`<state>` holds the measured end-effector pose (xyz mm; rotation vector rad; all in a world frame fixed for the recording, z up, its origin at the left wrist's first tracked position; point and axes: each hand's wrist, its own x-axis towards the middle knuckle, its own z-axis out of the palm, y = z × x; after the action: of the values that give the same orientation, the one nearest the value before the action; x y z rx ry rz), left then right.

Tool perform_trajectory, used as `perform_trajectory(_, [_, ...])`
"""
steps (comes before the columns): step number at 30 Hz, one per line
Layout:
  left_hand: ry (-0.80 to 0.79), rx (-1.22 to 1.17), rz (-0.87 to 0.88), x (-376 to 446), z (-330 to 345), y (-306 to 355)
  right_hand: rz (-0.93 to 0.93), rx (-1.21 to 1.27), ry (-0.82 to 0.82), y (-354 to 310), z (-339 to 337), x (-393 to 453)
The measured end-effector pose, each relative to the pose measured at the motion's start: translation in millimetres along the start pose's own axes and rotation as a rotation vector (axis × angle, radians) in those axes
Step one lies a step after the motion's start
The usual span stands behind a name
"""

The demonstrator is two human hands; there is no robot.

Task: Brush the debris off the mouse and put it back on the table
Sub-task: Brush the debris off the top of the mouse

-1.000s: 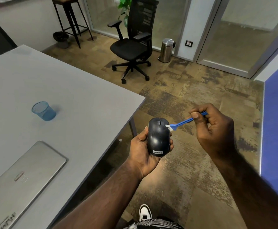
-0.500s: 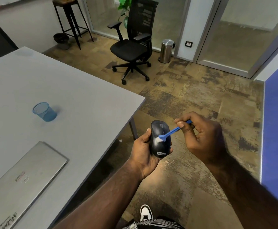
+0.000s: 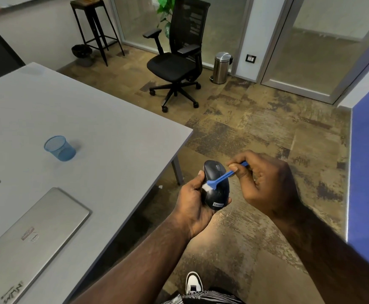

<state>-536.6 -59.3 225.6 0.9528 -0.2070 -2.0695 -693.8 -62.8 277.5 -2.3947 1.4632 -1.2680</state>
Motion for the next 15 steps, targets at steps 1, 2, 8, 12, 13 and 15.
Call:
perform_trajectory(1, [-0.001, -0.003, -0.007, -0.2, -0.4, -0.9, -0.016, -0.015, -0.003, -0.9, -0.1, 0.7])
perform_trajectory(2, [-0.006, -0.005, -0.012, -0.2, -0.6, -1.2, -0.012, -0.033, 0.011, -1.3, -0.1, 1.5])
perform_trajectory(8, [-0.033, -0.004, -0.017, -0.6, -0.2, 1.1, -0.035, -0.008, -0.028, -1.5, -2.1, 1.3])
perform_trajectory(12, [-0.056, 0.0, -0.016, -2.1, -1.2, 3.3, 0.011, -0.019, 0.059, 1.8, -3.0, 4.0])
perform_trajectory(13, [-0.063, -0.004, -0.022, -2.6, -0.9, 3.8, 0.025, -0.024, 0.085, 2.9, -3.5, 4.8])
perform_trajectory(15, [-0.073, -0.005, -0.025, -3.9, 0.5, 4.8, 0.018, -0.015, 0.064, 5.4, -4.8, 4.4])
